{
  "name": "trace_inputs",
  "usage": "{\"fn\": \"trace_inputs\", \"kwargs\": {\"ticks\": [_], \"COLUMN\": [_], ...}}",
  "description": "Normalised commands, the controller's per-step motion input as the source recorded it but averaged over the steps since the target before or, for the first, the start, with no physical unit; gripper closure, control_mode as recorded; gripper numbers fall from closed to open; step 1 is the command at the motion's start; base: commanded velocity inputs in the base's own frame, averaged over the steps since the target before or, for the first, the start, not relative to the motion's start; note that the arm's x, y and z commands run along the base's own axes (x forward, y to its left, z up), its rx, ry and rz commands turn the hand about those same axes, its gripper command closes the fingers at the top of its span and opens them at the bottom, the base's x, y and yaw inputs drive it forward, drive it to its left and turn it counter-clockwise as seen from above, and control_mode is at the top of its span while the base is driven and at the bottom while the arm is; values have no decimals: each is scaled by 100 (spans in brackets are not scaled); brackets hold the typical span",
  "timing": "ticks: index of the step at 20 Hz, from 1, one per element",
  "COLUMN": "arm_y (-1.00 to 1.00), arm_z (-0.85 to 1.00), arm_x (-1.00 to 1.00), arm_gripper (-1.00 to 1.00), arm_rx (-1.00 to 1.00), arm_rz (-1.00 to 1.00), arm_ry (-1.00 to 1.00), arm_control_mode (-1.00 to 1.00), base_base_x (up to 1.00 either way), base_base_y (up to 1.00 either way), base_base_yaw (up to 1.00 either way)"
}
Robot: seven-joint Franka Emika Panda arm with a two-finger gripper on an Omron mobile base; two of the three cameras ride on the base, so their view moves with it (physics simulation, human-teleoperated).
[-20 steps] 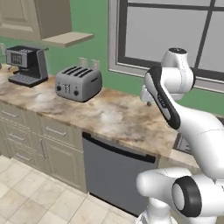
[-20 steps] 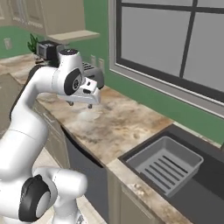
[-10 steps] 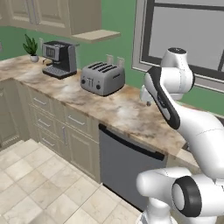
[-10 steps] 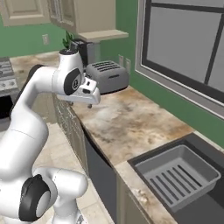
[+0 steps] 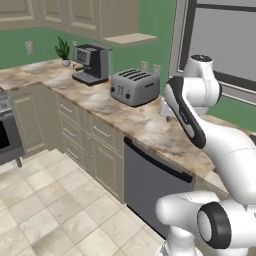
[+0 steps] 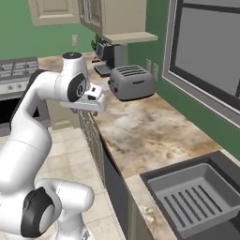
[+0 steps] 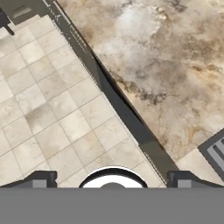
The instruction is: Open the dishwasher door and pull out the top rack.
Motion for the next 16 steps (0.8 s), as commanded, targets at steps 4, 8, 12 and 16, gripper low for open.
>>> {"fn": "trace_inputs", "kwargs": {"ticks": [4,8,12,16], "arm_y": [0,0,0,-9], "arm_z": [0,0,0,-28], "arm_x": [0,0,0,-2], "arm_gripper": [-100,-100,-100,-100], "arm_rx": [0,0,0,0], "arm_rz": [0,0,0,5], "arm_ry": [0,0,0,0], "arm_control_mode": [100,100,100,-100], "base_base_x": [-14,-32,-22,0], "base_base_y": [-30,-33,-32,0], "base_base_yaw": [13,13,8,0]}}
